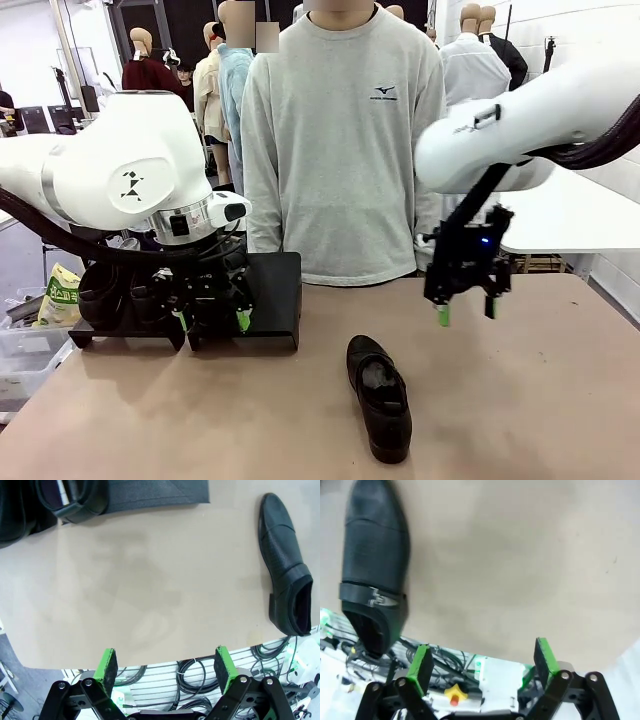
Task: Organize the shoes by placing them on the stand.
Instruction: Place the Shoe from the middle of the table onto the Shoes Stand.
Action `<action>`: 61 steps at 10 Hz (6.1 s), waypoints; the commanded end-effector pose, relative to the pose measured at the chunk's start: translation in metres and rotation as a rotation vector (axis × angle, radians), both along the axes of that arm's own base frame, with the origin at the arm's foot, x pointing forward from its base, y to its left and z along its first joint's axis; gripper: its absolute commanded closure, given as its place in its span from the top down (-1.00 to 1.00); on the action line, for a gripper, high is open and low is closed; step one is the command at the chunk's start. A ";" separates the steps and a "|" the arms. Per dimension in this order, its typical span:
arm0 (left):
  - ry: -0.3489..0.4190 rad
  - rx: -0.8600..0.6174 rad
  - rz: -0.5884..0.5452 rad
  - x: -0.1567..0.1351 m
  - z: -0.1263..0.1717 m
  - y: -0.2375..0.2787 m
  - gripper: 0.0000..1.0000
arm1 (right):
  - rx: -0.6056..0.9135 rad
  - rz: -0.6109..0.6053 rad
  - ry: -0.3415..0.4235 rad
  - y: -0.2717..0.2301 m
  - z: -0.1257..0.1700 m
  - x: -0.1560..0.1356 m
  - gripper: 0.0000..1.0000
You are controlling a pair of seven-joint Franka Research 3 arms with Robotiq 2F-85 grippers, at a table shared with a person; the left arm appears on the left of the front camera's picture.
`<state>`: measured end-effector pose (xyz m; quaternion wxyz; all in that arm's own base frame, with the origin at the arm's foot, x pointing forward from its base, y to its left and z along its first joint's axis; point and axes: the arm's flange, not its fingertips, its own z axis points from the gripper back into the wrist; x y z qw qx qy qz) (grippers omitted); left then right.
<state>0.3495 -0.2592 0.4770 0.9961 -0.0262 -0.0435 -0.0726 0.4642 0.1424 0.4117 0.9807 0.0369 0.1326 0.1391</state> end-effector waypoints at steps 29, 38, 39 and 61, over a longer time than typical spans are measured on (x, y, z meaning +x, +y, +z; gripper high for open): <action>0.248 0.021 0.235 -0.014 -0.124 -0.210 -1.00 | 0.049 -0.064 0.048 -0.026 -0.016 -0.002 1.00; -0.071 -0.075 0.089 -0.020 -0.026 -0.135 -1.00 | 0.049 -0.064 0.048 -0.026 -0.016 -0.002 1.00; -0.119 -0.042 0.116 -0.003 -0.021 -0.110 -1.00 | 0.049 -0.064 0.048 -0.026 -0.016 -0.002 1.00; -0.195 -0.008 0.260 0.171 -0.052 -0.002 -1.00 | 0.049 -0.064 0.048 -0.026 -0.016 -0.002 1.00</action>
